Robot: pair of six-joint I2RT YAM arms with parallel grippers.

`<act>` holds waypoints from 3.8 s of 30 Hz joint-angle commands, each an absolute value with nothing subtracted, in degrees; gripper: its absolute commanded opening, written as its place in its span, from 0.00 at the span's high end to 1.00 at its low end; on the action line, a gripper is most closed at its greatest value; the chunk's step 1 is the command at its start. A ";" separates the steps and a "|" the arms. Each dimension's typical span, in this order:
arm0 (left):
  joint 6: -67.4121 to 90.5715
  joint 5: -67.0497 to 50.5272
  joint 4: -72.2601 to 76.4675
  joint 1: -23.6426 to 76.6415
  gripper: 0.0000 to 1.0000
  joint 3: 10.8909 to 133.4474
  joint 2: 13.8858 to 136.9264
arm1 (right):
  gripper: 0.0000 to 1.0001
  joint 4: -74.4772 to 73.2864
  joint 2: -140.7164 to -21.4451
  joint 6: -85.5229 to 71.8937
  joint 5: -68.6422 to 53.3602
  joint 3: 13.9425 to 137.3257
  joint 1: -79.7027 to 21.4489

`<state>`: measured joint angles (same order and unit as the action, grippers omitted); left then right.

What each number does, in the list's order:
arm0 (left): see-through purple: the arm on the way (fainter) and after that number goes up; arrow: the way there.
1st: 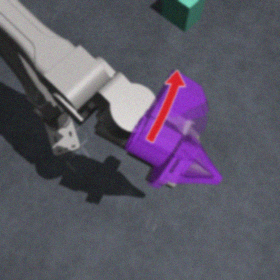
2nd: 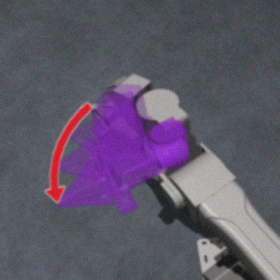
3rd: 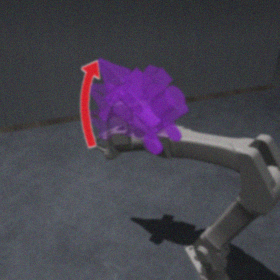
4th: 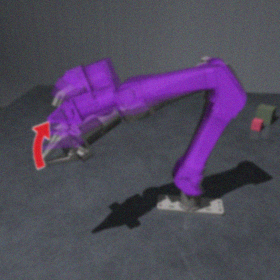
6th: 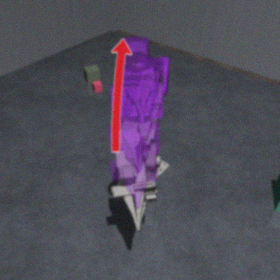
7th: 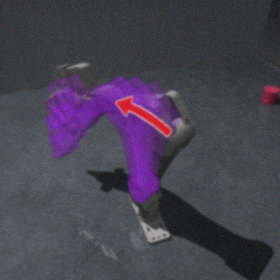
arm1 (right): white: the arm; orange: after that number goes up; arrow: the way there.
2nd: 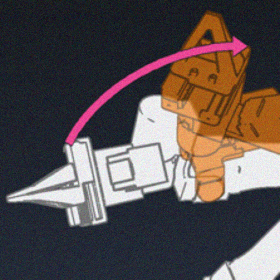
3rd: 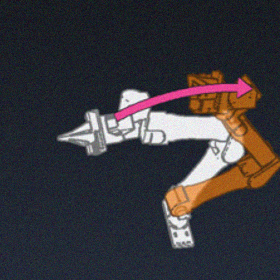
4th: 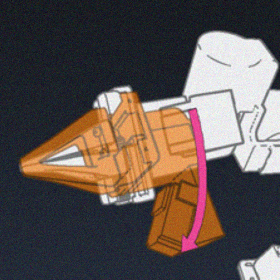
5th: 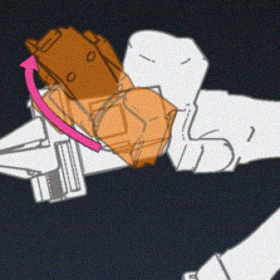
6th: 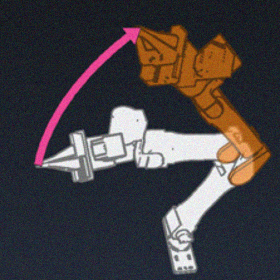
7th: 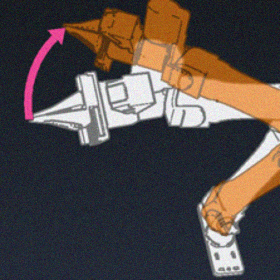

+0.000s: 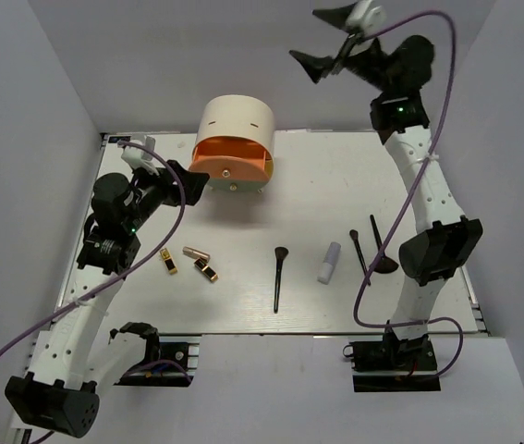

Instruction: Organize the makeup

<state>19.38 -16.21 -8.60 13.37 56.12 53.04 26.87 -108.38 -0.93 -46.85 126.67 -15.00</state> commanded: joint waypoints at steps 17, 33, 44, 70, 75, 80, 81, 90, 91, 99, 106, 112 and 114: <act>19.07 -14.50 -14.94 13.54 0.07 49.41 44.30 | 0.35 -75.32 -96.86 110.36 -40.18 99.35 -14.24; 19.51 -15.47 -11.25 13.54 0.06 44.39 42.36 | 0.36 -75.32 -92.28 117.68 -32.35 74.02 -21.09; 20.04 -15.21 -12.13 13.54 0.06 42.98 40.70 | 0.37 -70.23 -99.05 115.23 -27.42 73.83 -22.68; 19.95 -14.50 -12.66 13.01 0.06 42.63 40.52 | 0.47 -51.07 -99.67 112.41 -20.39 59.77 -23.82; 19.95 -14.41 -13.01 13.01 0.05 42.63 40.17 | 0.72 -51.41 -101.25 111.62 -20.30 59.77 -23.82; 19.69 -14.33 -13.62 13.01 0.05 42.80 39.64 | 0.90 -52.73 -102.13 110.83 -21.44 60.38 -23.91; 19.77 -14.15 -13.54 13.01 0.05 42.80 39.38 | 0.92 -53.34 -102.30 110.40 -22.05 60.99 -23.82; 19.95 -13.80 -14.06 13.01 0.05 42.45 37.97 | 1.00 -53.88 -108.63 75.61 -37.60 83.75 -20.92; 19.86 -13.80 -14.06 13.01 0.05 42.36 37.71 | 1.00 -52.75 -108.72 72.89 -39.44 84.72 -20.57; 19.69 -13.97 -13.89 13.01 0.05 42.54 37.79 | 1.00 -33.59 -103.37 47.58 -40.34 87.36 -18.11; 19.86 -14.33 -12.92 13.01 0.05 42.36 37.88 | 1.00 -23.04 -98.89 33.50 -41.48 93.33 -16.88; 19.77 -15.12 -11.69 13.01 0.05 42.71 38.76 | 1.00 -10.85 -98.96 21.22 -42.10 100.09 -17.05; 19.69 -15.21 -11.25 13.01 0.05 42.80 39.11 | 1.00 -7.05 -99.58 18.56 -41.66 101.42 -17.31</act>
<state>19.97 -14.39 -12.84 13.23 42.48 38.83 -17.78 -101.06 27.44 -40.05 98.15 -17.02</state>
